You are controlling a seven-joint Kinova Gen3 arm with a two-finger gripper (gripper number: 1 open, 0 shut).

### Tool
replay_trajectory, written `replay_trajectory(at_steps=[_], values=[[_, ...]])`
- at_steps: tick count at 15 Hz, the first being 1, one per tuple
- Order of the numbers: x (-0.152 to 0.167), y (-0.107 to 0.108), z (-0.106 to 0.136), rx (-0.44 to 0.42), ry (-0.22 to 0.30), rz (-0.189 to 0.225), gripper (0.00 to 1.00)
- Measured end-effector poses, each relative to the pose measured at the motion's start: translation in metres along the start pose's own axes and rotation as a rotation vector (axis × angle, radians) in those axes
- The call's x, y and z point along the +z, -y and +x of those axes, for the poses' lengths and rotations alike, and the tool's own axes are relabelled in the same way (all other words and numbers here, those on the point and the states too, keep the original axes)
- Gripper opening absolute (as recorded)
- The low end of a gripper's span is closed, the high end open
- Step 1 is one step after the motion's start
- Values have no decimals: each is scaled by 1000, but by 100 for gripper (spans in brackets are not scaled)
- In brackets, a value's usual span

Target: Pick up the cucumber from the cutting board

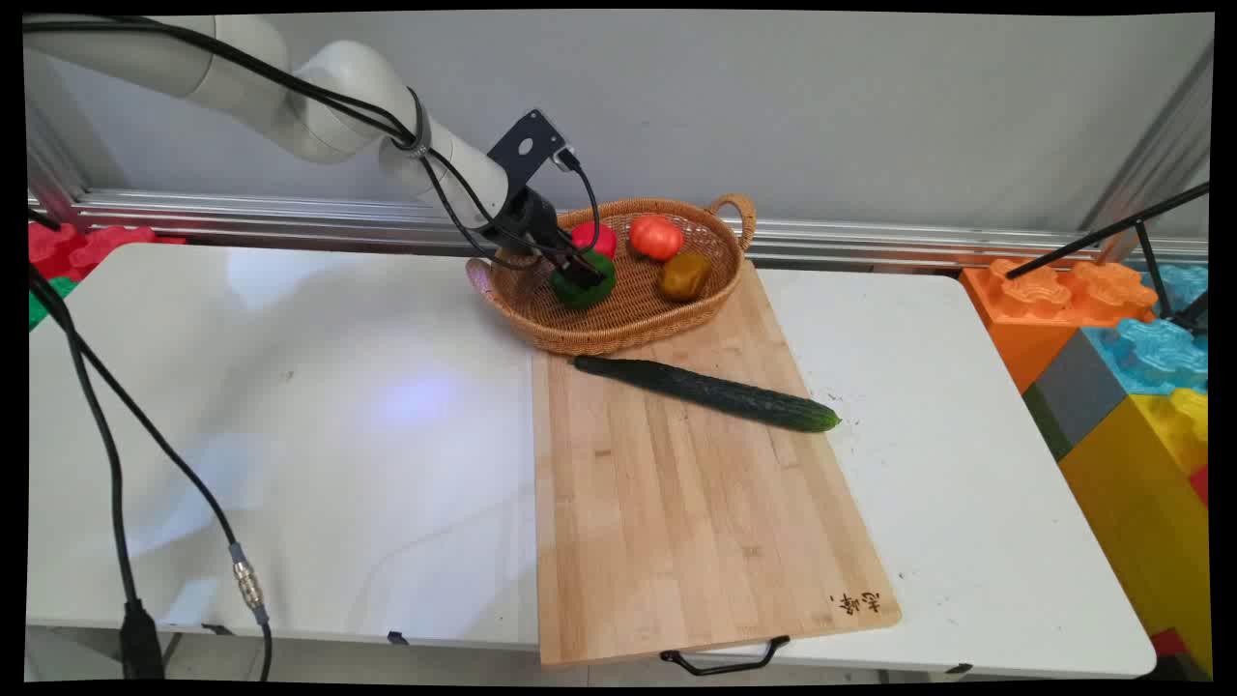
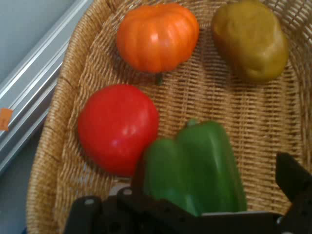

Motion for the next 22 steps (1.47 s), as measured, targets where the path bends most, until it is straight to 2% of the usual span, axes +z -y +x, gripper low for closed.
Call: replay_trajectory(at_steps=[4,6,10,15,18,22], values=[[-5,-3,5,0,-48,-54,100],[-13,-12,13,0,-99,-105,100],[-32,-45,34,8,-188,-210,100],[-48,-95,55,72,-252,-313,100],[-51,-123,68,150,-249,-344,100],[-38,-146,85,297,-204,-337,100]])
